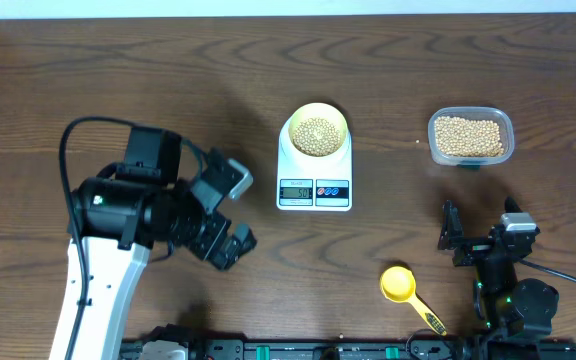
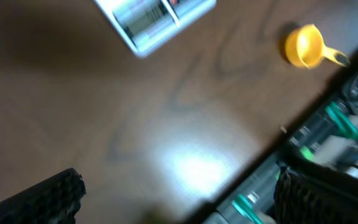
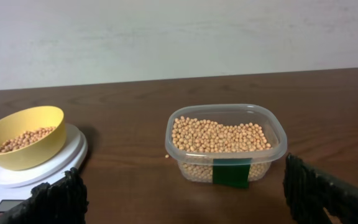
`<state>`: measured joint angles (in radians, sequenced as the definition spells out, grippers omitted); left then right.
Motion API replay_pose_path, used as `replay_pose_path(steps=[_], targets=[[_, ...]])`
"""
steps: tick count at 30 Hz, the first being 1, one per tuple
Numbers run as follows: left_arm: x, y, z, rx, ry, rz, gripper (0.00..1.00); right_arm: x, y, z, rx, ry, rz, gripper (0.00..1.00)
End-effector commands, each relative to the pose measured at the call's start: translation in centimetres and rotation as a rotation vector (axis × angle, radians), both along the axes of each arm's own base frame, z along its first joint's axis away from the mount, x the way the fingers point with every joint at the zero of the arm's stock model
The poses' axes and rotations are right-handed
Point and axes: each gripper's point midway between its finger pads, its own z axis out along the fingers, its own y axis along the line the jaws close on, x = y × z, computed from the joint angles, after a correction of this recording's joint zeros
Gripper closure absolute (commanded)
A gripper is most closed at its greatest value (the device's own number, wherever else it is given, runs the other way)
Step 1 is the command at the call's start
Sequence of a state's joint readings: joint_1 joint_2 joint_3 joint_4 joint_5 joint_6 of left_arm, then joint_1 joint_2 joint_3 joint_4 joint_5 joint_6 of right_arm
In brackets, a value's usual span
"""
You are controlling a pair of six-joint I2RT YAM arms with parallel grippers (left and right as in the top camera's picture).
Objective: Scoop item into bowl and weigh 50g on scale
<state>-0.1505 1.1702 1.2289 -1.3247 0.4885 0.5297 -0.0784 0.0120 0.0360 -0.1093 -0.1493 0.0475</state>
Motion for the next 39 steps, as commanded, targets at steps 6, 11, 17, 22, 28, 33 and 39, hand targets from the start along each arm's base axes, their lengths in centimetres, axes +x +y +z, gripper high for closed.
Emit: replay_pose_path(steps=[6,11,17,22,28,33,39], targets=[[-6.0,1.1,2.8,-0.016,-0.059,0.055,0.0,0.0,0.0,-0.3,-0.011,0.001,0.002,0.01],[-9.4,1.6,4.5,-0.039,-0.205,0.056,0.0,0.0,0.0,-0.3,-0.011,0.001,0.002,0.01],[-12.9,2.1,6.0,-0.074,-0.409,0.054,0.0,0.0,0.0,-0.3,-0.011,0.001,0.002,0.01],[-15.6,2.5,6.8,-0.104,-0.577,0.053,0.0,0.0,0.0,-0.3,-0.011,0.001,0.002,0.01],[-16.8,2.7,6.9,-0.115,-0.647,0.054,0.0,0.0,0.0,-0.3,-0.011,0.001,0.002,0.01],[-17.3,2.9,6.8,-0.118,-0.674,0.055,0.0,0.0,0.0,-0.3,-0.011,0.001,0.002,0.01],[-17.4,2.9,6.8,-0.118,-0.677,0.056,0.0,0.0,0.0,-0.3,-0.011,0.001,0.002,0.01]])
